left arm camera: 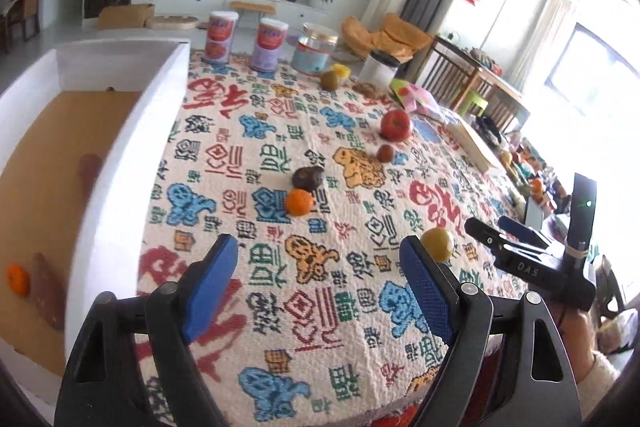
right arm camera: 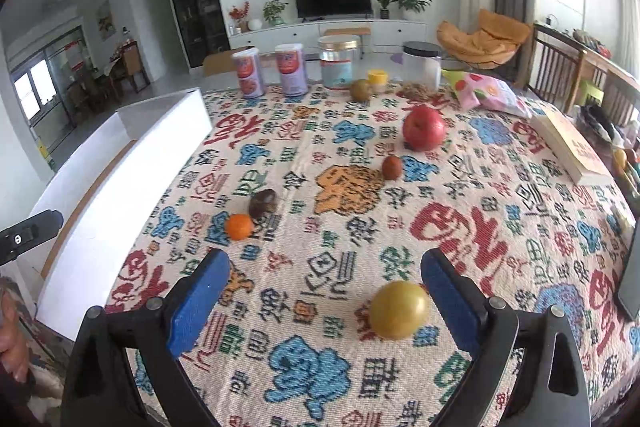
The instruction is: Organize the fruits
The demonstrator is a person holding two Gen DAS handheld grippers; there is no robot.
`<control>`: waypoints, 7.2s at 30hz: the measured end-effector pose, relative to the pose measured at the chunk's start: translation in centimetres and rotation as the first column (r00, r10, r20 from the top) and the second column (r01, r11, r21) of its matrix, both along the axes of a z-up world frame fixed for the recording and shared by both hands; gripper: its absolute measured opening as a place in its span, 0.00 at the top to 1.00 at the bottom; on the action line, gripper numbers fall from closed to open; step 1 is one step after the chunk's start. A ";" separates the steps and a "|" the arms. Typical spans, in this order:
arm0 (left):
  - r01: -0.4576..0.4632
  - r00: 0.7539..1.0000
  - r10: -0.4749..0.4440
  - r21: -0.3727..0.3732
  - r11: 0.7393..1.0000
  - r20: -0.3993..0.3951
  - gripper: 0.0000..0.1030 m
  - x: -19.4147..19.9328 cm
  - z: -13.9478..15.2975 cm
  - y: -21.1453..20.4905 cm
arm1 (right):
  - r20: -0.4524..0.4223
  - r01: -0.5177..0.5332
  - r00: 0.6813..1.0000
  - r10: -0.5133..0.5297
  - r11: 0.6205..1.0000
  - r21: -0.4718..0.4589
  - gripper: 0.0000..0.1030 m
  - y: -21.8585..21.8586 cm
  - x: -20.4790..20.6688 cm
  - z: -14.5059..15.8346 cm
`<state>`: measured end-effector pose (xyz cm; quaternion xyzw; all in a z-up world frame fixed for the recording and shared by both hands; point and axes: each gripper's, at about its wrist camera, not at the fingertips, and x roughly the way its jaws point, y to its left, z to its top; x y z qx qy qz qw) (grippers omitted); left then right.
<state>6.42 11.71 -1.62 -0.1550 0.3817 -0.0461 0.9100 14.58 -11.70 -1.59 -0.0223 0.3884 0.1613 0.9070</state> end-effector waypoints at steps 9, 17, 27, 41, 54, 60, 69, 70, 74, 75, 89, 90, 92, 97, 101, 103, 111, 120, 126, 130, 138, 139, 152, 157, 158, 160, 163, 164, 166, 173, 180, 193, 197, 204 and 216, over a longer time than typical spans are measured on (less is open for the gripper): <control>0.002 0.993 0.027 0.249 0.969 -0.111 0.18 5.6 -8.4 -7.2 | -0.059 0.316 0.945 -0.321 0.945 -0.081 0.07 -15.0 -0.5 -8.3; -0.016 0.993 0.050 0.295 0.955 -0.110 0.17 6.9 -10.0 -7.3 | -0.082 0.361 0.927 -0.366 0.930 -0.076 0.07 -16.5 1.1 -9.3; -0.006 0.992 0.044 0.307 0.952 -0.119 0.12 7.1 -10.2 -7.6 | -0.080 0.369 0.921 -0.382 0.919 -0.136 0.00 -15.4 1.2 -9.9; -0.005 0.992 0.044 0.310 0.951 -0.119 0.11 7.2 -10.3 -7.7 | -0.085 0.371 0.919 -0.385 0.917 -0.146 0.00 -15.3 1.3 -10.0; -0.004 0.992 0.044 0.311 0.950 -0.120 0.11 7.2 -10.3 -7.8 | -0.086 0.369 0.920 -0.383 0.918 -0.148 0.00 -15.3 1.3 -10.0; -0.004 0.992 0.044 0.311 0.950 -0.120 0.11 7.2 -10.3 -7.8 | -0.081 0.367 0.921 -0.381 0.919 -0.148 0.00 -15.2 1.1 -10.1; -0.004 0.992 0.043 0.312 0.950 -0.120 0.11 7.2 -10.3 -7.7 | -0.077 0.364 0.923 -0.377 0.920 -0.148 0.00 -15.1 0.9 -9.9; -0.004 0.992 0.043 0.312 0.950 -0.119 0.11 7.2 -10.3 -7.7 | -0.077 0.363 0.923 -0.377 0.920 -0.148 0.00 -15.1 0.9 -9.9; -0.004 0.992 0.043 0.312 0.950 -0.119 0.11 7.2 -10.3 -7.7 | -0.077 0.362 0.923 -0.376 0.920 -0.149 0.00 -15.1 0.8 -9.9; -0.004 0.992 0.043 0.312 0.950 -0.119 0.11 7.2 -10.3 -7.7 | -0.077 0.362 0.923 -0.376 0.920 -0.149 0.00 -15.1 0.8 -9.9; -0.003 0.992 0.043 0.313 0.950 -0.120 0.11 7.2 -10.3 -7.8 | -0.075 0.362 0.924 -0.376 0.920 -0.149 0.00 -15.1 0.8 -9.9; -0.003 0.992 0.043 0.313 0.950 -0.120 0.11 7.2 -10.3 -7.7 | -0.075 0.362 0.924 -0.376 0.920 -0.149 0.00 -15.1 0.7 -9.9; -0.003 0.992 0.043 0.313 0.950 -0.120 0.11 7.2 -10.3 -7.8 | -0.075 0.362 0.924 -0.376 0.920 -0.149 0.00 -15.1 0.7 -9.9; -0.003 0.992 0.043 0.313 0.950 -0.119 0.11 7.2 -10.3 -7.7 | -0.075 0.362 0.924 -0.376 0.920 -0.150 0.00 -15.1 0.8 -9.9; -0.003 0.992 0.043 0.313 0.950 -0.120 0.11 7.2 -10.3 -7.7 | -0.075 0.362 0.924 -0.376 0.920 -0.150 0.00 -15.1 0.8 -9.9; -0.003 0.992 0.043 0.313 0.950 -0.120 0.11 7.2 -10.3 -7.7 | -0.075 0.362 0.924 -0.376 0.920 -0.150 0.00 -15.1 0.8 -9.9; -0.003 0.992 0.043 0.313 0.950 -0.120 0.11 7.2 -10.3 -7.7 | -0.075 0.362 0.924 -0.376 0.920 -0.150 0.00 -15.1 0.8 -9.9; -0.003 0.992 0.042 0.313 0.950 -0.120 0.11 7.2 -10.3 -7.7 | -0.074 0.362 0.924 -0.376 0.920 -0.150 0.00 -15.1 0.8 -9.9; -0.003 0.992 0.042 0.313 0.950 -0.120 0.11 7.2 -10.3 -7.7 | -0.074 0.362 0.924 -0.376 0.920 -0.150 0.00 -15.1 0.8 -9.9; -0.002 0.992 0.042 0.313 0.950 -0.120 0.11 7.2 -10.3 -7.7 | -0.073 0.362 0.924 -0.375 0.920 -0.150 0.00 -15.1 0.8 -9.9; -0.002 0.992 0.042 0.313 0.950 -0.121 0.11 7.2 -10.3 -7.7 | -0.073 0.362 0.924 -0.375 0.920 -0.150 0.00 -15.0 0.8 -9.9; -0.002 0.992 0.042 0.313 0.950 -0.121 0.11 7.2 -10.3 -7.7 | -0.073 0.362 0.924 -0.375 0.920 -0.150 0.00 -15.0 0.8 -9.9; 0.056 0.992 -0.041 0.124 0.991 -0.121 0.11 6.2 -9.2 -4.8 | -0.071 0.361 0.924 -0.375 0.920 -0.151 0.00 -15.0 0.7 -9.9; 0.034 0.994 -0.025 0.083 0.996 -0.106 0.11 6.3 -8.2 -1.6 | -0.070 0.358 0.926 -0.371 0.921 -0.151 0.00 -15.0 0.7 -9.8; 0.035 0.994 -0.024 0.098 0.995 -0.107 0.11 6.9 -8.1 -1.5 | -0.070 0.357 0.926 -0.370 0.922 -0.151 0.00 -14.9 0.7 -9.8; 0.034 0.993 -0.020 0.125 0.992 -0.114 0.11 8.4 -7.8 -1.5 | -0.070 0.357 0.926 -0.371 0.922 -0.151 0.00 -14.9 0.7 -9.8; 0.042 0.991 -0.021 0.161 0.986 -0.131 0.13 11.1 -8.1 -1.5 | -0.070 0.358 0.926 -0.371 0.921 -0.152 0.00 -15.0 0.7 -9.8; 0.041 0.991 -0.019 0.170 0.985 -0.130 0.14 11.7 -8.2 -1.4 | -0.069 0.358 0.926 -0.371 0.921 -0.152 0.00 -15.0 0.7 -9.8; 0.055 0.989 -0.025 0.202 0.978 -0.146 0.34 12.8 -8.8 -1.5 | -0.068 0.359 0.926 -0.372 0.921 -0.152 0.00 -15.0 0.7 -9.8; 0.058 0.992 -0.027 0.252 0.966 -0.123 0.71 12.2 -9.2 -1.7 | -0.065 0.361 0.925 -0.373 0.921 -0.149 0.00 -15.0 0.7 -9.8; 0.024 0.997 -0.011 0.159 0.987 -0.079 0.72 8.2 -7.4 -0.1 | -0.088 0.367 0.922 -0.378 0.922 -0.122 0.00 -15.4 0.4 -9.4; 0.051 0.998 -0.047 0.103 0.993 -0.044 0.72 3.4 -5.0 0.4 | -0.212 0.016 0.977 -0.009 0.999 0.032 0.24 -3.2 2.2 -7.7; 0.061 0.997 -0.056 0.091 0.994 -0.055 0.72 2.7 -4.8 0.3 | -0.251 0.066 0.967 -0.044 0.995 0.081 0.50 -3.6 3.6 -8.8; 0.061 0.996 -0.058 0.034 0.998 -0.065 0.72 1.5 -3.8 0.5 | -0.256 0.040 0.967 -0.015 0.995 0.090 0.50 -3.2 3.0 -7.9; -0.179 0.979 0.185 -0.080 0.981 0.082 0.72 -8.1 8.6 12.5 | -0.116 -0.378 0.900 0.421 0.884 0.275 0.50 13.3 -2.0 3.9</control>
